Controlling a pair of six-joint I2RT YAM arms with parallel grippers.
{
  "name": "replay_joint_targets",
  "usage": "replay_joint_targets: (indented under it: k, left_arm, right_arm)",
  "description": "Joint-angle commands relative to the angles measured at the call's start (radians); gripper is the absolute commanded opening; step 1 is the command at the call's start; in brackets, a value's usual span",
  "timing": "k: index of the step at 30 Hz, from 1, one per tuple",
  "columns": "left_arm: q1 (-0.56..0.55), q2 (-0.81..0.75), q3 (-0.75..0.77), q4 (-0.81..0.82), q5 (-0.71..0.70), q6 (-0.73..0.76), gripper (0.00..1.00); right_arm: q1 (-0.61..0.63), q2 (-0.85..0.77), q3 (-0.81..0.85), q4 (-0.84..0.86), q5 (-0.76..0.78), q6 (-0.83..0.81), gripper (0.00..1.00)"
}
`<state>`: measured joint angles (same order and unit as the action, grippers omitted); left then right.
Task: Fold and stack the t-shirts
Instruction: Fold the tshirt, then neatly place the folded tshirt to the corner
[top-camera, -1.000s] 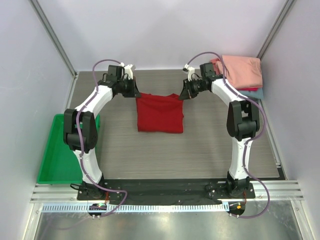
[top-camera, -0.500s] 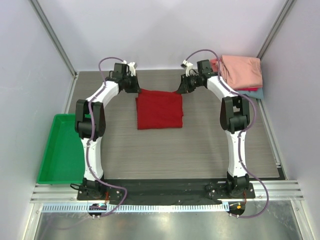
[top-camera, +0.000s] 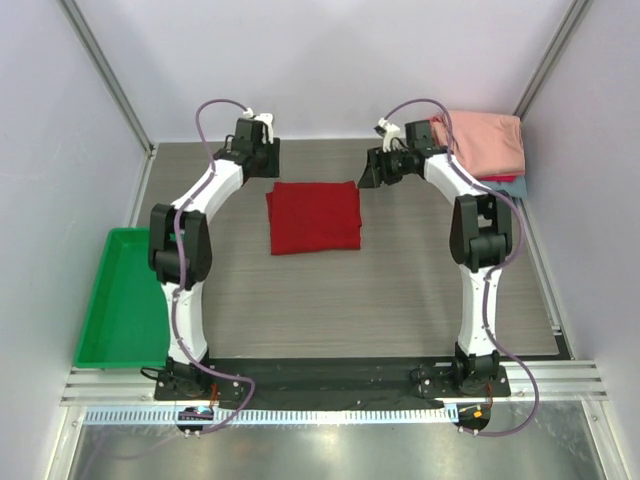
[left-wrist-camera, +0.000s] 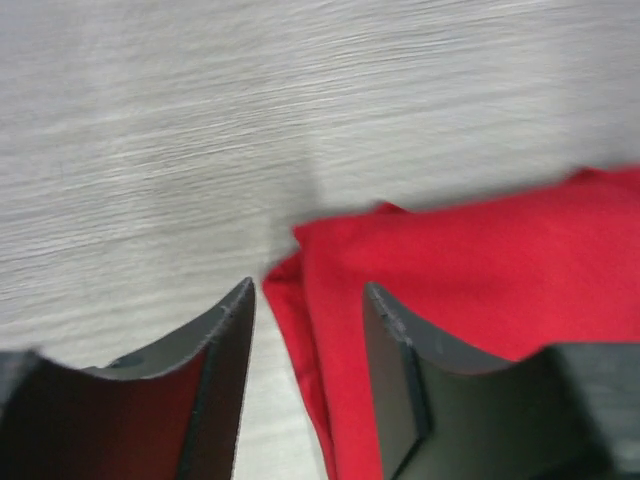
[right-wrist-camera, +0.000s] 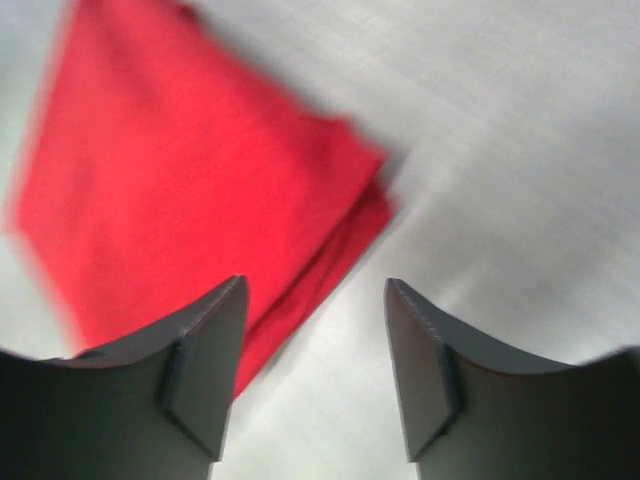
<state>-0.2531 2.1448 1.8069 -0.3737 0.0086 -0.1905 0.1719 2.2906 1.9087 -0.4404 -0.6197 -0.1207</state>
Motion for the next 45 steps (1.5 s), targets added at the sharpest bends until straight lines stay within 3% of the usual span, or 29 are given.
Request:
replay_joint_targets:
  k: [1, 3, 4, 5, 6, 7, 11, 17, 28, 37, 41, 44, 45]
  left_arm:
    - [-0.04, -0.169, -0.046, -0.025, -0.014, 0.075, 0.47]
    - [-0.034, -0.198, -0.093, -0.066, 0.132, 0.063, 0.37]
    - [-0.029, -0.207, -0.112, -0.079, 0.333, 0.063, 0.3]
    - [-0.025, -0.207, -0.125, -0.089, 0.402, 0.04, 0.21]
    - [-0.017, -0.207, -0.171, -0.091, 0.457, 0.024, 0.06]
    - [-0.014, -0.204, -0.194, -0.088, 0.54, 0.011, 0.01]
    - [0.008, -0.186, -0.303, -0.053, 0.666, -0.042, 0.0]
    - [0.017, -0.14, -0.389, -0.027, 0.689, -0.078, 0.0]
    - [0.017, -0.004, -0.333, -0.031, 0.654, -0.092, 0.0]
    - [0.009, 0.01, -0.356, -0.005, 0.648, -0.118, 0.0]
    - [0.005, 0.015, -0.356, 0.004, 0.645, -0.124, 0.0]
    - [0.003, 0.017, -0.35, 0.009, 0.646, -0.13, 0.0]
    - [0.003, 0.018, -0.347, 0.009, 0.645, -0.13, 0.0]
  right_arm:
    - [-0.054, -0.15, -0.129, -0.006, -0.162, 0.091, 0.65]
    - [-0.074, -0.151, -0.209, 0.009, -0.26, 0.156, 0.68]
    - [-0.09, -0.142, -0.235, 0.022, -0.299, 0.226, 0.69]
    - [-0.097, -0.138, -0.264, 0.044, -0.325, 0.257, 0.7]
    - [-0.1, -0.134, -0.313, 0.095, -0.343, 0.292, 0.7]
    - [-0.104, -0.12, -0.333, 0.123, -0.382, 0.355, 0.71]
    - [-0.103, -0.085, -0.404, 0.265, -0.442, 0.505, 0.73]
    - [-0.094, -0.028, -0.416, 0.345, -0.437, 0.57, 0.75]
    - [-0.038, 0.059, -0.467, 0.473, -0.359, 0.703, 0.75]
    - [0.035, 0.092, -0.496, 0.539, -0.259, 0.768, 0.73]
    - [0.057, 0.107, -0.467, 0.54, -0.212, 0.777, 0.68]
    - [0.067, 0.107, -0.445, 0.537, -0.195, 0.764, 0.56]
    - [0.069, 0.099, -0.442, 0.532, -0.19, 0.754, 0.46]
